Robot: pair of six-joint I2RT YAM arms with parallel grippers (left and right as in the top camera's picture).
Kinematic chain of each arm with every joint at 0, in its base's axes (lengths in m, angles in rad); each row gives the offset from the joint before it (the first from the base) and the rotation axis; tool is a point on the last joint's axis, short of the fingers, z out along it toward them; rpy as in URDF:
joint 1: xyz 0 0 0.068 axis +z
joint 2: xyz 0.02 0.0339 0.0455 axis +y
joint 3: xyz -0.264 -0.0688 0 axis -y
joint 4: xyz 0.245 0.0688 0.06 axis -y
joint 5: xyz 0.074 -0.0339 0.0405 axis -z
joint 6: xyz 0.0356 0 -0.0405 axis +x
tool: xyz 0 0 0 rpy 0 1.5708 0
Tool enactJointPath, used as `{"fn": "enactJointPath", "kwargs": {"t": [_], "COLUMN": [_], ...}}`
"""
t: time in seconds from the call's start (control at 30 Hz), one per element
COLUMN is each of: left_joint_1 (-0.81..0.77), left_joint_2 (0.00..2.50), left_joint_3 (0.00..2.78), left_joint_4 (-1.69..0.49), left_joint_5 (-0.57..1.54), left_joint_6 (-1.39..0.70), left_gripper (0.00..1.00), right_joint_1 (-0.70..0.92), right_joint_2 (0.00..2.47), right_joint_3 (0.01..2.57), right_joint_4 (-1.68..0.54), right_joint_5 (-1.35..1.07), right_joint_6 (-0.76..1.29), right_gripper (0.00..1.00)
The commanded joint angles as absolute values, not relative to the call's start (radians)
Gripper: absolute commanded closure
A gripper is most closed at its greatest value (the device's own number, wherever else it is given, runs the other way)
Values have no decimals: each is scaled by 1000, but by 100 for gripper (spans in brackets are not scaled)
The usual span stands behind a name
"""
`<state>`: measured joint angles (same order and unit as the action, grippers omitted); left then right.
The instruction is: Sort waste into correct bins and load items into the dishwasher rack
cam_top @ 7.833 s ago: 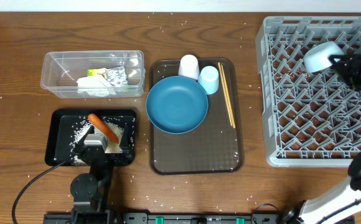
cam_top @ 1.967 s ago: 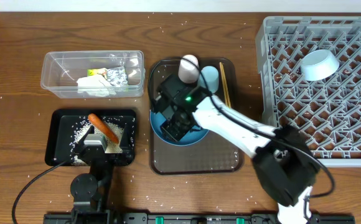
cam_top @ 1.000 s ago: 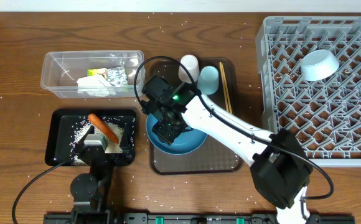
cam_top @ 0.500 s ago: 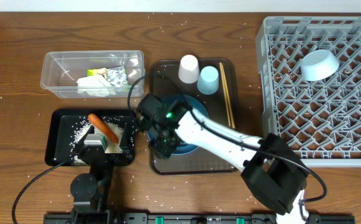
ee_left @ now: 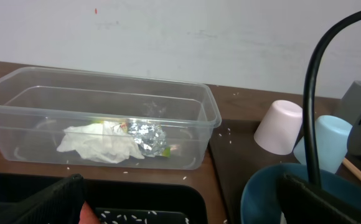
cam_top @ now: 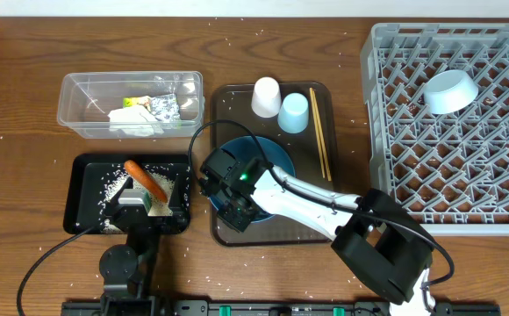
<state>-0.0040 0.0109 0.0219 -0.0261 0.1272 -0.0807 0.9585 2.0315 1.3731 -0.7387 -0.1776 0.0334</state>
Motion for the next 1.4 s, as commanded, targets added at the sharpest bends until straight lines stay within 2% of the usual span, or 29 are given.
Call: {"fn": "enactJointPath", "kwargs": {"t": [0.0,0.2,0.33,0.53,0.67,1.0,1.37], "left_joint_1": [-8,-8,-8,-8,-8,-8,-8], "left_joint_2": [5,5,5,5,5,5,5], "left_joint_3": [4,4,4,4,4,4,4], "left_joint_4": [-58,-58,-58,-58,-58,-58,-58], "left_joint_5": [138,138,138,138,138,138,138], "left_joint_6": [-75,-75,-75,-75,-75,-75,-75], "left_gripper": [2,2,2,2,2,2,2], "right_joint_1": [957,956,956,956,956,944,795], "right_joint_2": [2015,2015,2015,2015,2015,1969,1633], "right_joint_3": [1341,1303,1298,1298,1299,1398,1468], "right_joint_4": [-720,-705,-691,-657,-656,-694,-764], "right_joint_5": [-129,-101,-101,-104,-114,-270,-326], "right_joint_6": [56,56,78,99,122,173,187], "right_gripper": [60,63,77,80,99,99,99]}}
